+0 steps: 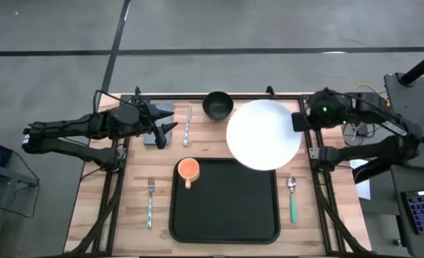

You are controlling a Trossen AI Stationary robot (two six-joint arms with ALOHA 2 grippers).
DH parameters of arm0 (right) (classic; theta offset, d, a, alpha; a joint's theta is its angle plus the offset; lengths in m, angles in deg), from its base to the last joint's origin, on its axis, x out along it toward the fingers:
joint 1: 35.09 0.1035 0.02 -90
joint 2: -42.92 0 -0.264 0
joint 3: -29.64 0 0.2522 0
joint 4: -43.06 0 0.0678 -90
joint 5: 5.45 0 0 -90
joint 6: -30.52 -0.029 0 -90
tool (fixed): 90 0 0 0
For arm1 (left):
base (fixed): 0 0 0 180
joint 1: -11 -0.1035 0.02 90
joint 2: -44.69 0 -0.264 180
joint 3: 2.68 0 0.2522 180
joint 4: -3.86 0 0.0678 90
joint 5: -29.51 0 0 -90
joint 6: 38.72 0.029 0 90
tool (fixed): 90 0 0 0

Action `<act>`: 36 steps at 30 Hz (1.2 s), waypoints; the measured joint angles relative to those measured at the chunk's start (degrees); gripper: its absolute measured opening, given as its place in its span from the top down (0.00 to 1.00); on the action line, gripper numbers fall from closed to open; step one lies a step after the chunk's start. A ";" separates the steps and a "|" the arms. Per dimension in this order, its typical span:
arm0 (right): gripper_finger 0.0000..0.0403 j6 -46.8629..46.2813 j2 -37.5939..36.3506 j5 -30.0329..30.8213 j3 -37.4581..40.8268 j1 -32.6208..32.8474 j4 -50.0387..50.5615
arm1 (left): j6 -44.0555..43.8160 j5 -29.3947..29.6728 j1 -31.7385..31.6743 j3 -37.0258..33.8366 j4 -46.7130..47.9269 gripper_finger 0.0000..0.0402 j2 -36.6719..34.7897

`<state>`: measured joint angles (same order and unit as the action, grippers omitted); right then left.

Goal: Set up tray
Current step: Put the white plate on the black serving tray to the bottom right side of the orange mug

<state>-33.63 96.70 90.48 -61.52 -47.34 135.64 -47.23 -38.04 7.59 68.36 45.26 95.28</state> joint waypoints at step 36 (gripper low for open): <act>0.98 -13.36 23.45 4.23 30.88 33.16 -51.85 | -0.16 -0.01 -0.01 -0.07 -0.57 0.54 -0.02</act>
<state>-46.99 120.15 94.71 -30.64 -14.19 83.79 -47.39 -38.05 7.58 68.29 44.68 95.25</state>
